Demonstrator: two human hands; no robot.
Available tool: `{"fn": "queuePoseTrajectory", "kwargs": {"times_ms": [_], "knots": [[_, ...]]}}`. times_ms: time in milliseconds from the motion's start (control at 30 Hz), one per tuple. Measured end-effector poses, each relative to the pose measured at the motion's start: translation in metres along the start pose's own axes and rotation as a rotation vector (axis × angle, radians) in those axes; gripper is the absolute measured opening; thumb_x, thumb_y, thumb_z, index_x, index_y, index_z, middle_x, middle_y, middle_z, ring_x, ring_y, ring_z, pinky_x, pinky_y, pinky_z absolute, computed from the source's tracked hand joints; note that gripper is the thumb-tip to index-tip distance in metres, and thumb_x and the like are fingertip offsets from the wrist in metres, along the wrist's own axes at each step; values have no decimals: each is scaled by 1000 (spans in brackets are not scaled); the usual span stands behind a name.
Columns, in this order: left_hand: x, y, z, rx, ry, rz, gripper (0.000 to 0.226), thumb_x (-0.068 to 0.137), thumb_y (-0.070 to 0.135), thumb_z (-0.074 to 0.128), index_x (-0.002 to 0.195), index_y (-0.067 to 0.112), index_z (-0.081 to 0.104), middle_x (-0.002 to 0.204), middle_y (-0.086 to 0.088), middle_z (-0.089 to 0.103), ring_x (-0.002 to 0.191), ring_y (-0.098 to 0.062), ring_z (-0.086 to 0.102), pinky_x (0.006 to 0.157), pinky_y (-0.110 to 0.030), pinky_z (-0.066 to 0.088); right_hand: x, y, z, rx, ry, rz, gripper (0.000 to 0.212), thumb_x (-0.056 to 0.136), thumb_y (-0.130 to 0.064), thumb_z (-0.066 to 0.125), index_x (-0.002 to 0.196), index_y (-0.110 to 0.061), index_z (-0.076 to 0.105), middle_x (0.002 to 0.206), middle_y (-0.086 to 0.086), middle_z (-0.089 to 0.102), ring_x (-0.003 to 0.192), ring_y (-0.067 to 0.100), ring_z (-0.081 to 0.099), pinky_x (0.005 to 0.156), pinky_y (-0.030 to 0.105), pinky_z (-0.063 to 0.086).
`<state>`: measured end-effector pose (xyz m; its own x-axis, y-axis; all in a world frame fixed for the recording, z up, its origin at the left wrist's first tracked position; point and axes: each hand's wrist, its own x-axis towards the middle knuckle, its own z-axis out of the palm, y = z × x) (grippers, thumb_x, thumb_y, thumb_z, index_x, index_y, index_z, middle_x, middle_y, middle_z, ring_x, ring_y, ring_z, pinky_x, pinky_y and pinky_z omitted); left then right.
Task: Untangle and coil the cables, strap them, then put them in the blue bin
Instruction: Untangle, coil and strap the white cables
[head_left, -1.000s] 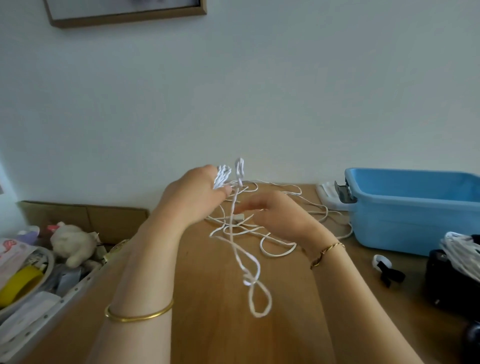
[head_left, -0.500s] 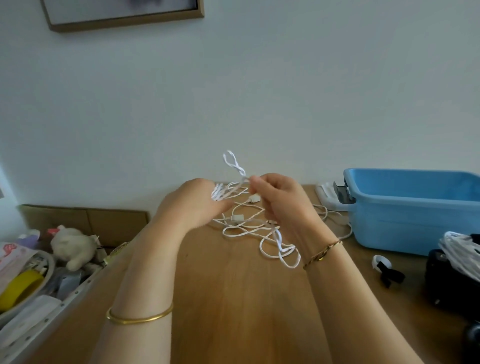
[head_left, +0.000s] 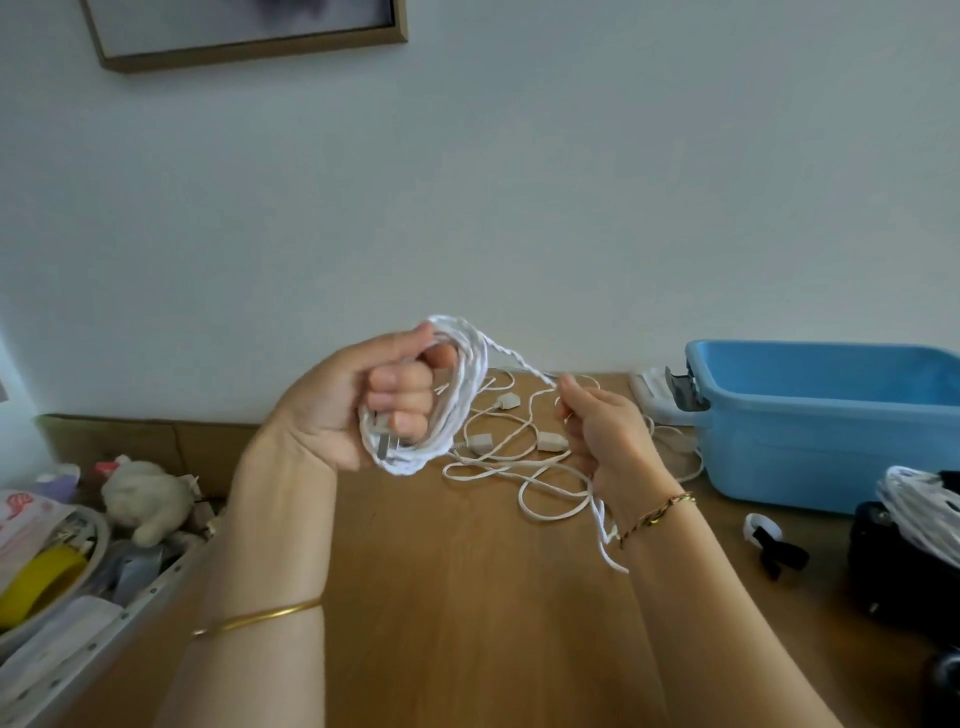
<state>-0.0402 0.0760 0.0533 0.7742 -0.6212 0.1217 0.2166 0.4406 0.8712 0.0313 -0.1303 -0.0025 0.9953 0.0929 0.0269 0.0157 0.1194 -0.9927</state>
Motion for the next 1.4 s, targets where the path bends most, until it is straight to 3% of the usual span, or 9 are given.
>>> {"fn": "queuePoseTrajectory", "kwargs": {"times_ms": [67,167,500,700,833,967,1100,1200,1400], "knots": [[4,1,-6,-265,-75,71,35,98,24,51,102,-9,62,57,-7,62,48,-12,44,60,-27,52,-3,0,3,-94,-135,11,44,95,-36,51,58,-13,48,42,-7,27,31,5,20,33,16,18],[8,3,-3,-444,234,360,34,92,24,55,91,-9,63,47,2,52,40,-9,48,53,-29,56,-9,-7,7,-230,-301,37,49,95,-42,49,55,-14,48,39,-9,27,32,5,19,32,16,17],[20,-1,7,-226,700,843,26,102,24,40,80,11,47,63,0,57,60,-7,57,77,-46,51,-31,-30,13,-427,-751,-18,43,93,-40,52,66,-9,63,45,-5,25,40,11,26,53,25,49],[34,-18,-6,872,1115,733,32,102,19,40,92,-9,50,68,2,64,59,-10,61,64,-29,55,-38,-39,11,-562,-792,-154,20,89,-14,62,90,6,64,48,2,52,49,15,60,60,25,51],[33,-21,3,1475,1053,414,36,99,30,45,83,-1,57,52,9,59,51,-4,58,61,-27,43,-38,-47,12,-588,-537,-357,8,81,-7,67,74,-6,69,51,8,58,52,14,57,63,31,48],[28,-21,30,1398,754,105,73,83,72,39,78,2,58,61,-5,65,56,-16,62,65,-35,49,-30,-45,13,-645,-239,-542,13,74,-8,65,76,-19,71,61,2,64,55,15,58,65,40,53],[24,-21,33,1492,662,-62,27,84,36,67,73,14,57,51,4,53,44,-10,52,47,-25,45,-26,-38,16,-860,-139,-714,8,75,-22,70,76,-30,70,79,-9,68,87,13,59,83,36,45],[22,-23,30,1432,721,-141,26,87,24,62,64,14,53,48,2,48,40,-12,45,44,-23,44,-16,-32,12,-969,-89,-775,7,80,-27,69,82,-33,71,87,-14,64,99,12,51,87,33,38],[9,-14,20,1246,875,38,29,81,14,58,54,15,49,46,1,42,43,-15,37,48,-30,46,-6,-22,-10,-369,-156,-502,21,86,3,59,91,-11,73,73,4,70,64,6,65,68,16,51]]}}
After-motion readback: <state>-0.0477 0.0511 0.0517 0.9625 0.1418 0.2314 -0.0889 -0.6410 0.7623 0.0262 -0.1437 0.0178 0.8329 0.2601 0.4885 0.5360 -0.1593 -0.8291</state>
